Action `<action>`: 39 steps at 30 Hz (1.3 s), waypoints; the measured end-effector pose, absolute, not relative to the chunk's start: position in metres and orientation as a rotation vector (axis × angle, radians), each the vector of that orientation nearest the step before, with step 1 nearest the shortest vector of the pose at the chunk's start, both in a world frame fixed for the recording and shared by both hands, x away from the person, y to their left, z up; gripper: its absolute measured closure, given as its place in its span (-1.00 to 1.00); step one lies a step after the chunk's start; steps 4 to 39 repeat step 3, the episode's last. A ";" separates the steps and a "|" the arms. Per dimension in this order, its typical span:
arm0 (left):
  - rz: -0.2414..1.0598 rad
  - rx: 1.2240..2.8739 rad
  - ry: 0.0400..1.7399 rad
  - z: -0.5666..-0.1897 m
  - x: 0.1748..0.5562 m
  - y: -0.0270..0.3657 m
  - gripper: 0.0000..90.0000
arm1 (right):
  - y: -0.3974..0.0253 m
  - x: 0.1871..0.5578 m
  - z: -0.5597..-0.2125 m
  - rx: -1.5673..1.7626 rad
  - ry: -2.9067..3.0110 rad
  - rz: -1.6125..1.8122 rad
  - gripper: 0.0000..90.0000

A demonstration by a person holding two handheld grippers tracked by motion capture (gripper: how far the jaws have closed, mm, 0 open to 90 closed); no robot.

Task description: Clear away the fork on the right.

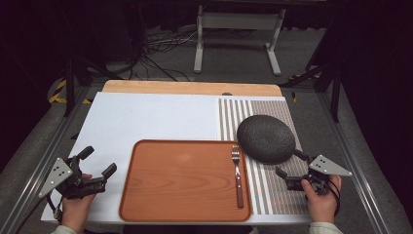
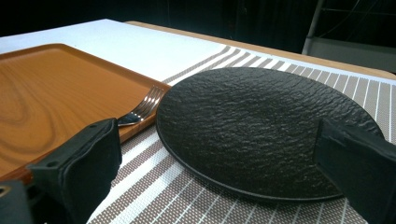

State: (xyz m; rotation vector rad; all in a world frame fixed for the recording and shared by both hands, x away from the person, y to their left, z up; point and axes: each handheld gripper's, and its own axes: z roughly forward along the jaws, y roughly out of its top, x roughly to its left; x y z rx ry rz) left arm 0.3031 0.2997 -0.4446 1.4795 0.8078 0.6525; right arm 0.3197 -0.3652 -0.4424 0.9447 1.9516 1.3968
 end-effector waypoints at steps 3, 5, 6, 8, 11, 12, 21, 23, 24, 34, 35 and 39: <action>0.645 1.484 0.812 -0.445 0.303 0.300 -1.00 | -0.365 0.319 -0.441 0.931 1.949 1.403 -0.96; 0.645 1.484 0.812 -0.445 0.303 0.300 -1.00 | -0.365 0.319 -0.441 0.931 1.949 1.403 -0.96; 0.645 1.484 0.812 -0.445 0.303 0.300 -1.00 | -0.365 0.319 -0.441 0.931 1.949 1.403 -0.96; 0.645 1.484 0.812 -0.445 0.303 0.300 -1.00 | -0.365 0.319 -0.441 0.931 1.949 1.403 -0.96; 0.645 1.484 0.812 -0.445 0.303 0.300 -1.00 | -0.365 0.319 -0.441 0.931 1.949 1.403 -0.96; 0.645 1.484 0.812 -0.445 0.303 0.300 -1.00 | -0.365 0.319 -0.441 0.931 1.949 1.403 -0.96; 0.645 1.484 0.812 -0.445 0.303 0.300 -1.00 | -0.365 0.319 -0.441 0.931 1.949 1.403 -0.96; 0.645 1.484 0.812 -0.445 0.303 0.300 -1.00 | -0.365 0.319 -0.441 0.931 1.949 1.403 -0.96; 0.645 1.484 0.812 -0.445 0.303 0.300 -1.00 | -0.365 0.319 -0.441 0.931 1.949 1.403 -0.96; 0.645 1.484 0.812 -0.445 0.303 0.300 -1.00 | -0.365 0.319 -0.441 0.931 1.949 1.403 -0.96; 0.645 1.484 0.812 -0.445 0.303 0.300 -1.00 | -0.365 0.319 -0.441 0.931 1.949 1.403 -0.96; 0.645 1.484 0.812 -0.445 0.303 0.300 -1.00 | -0.365 0.319 -0.441 0.931 1.949 1.403 -0.96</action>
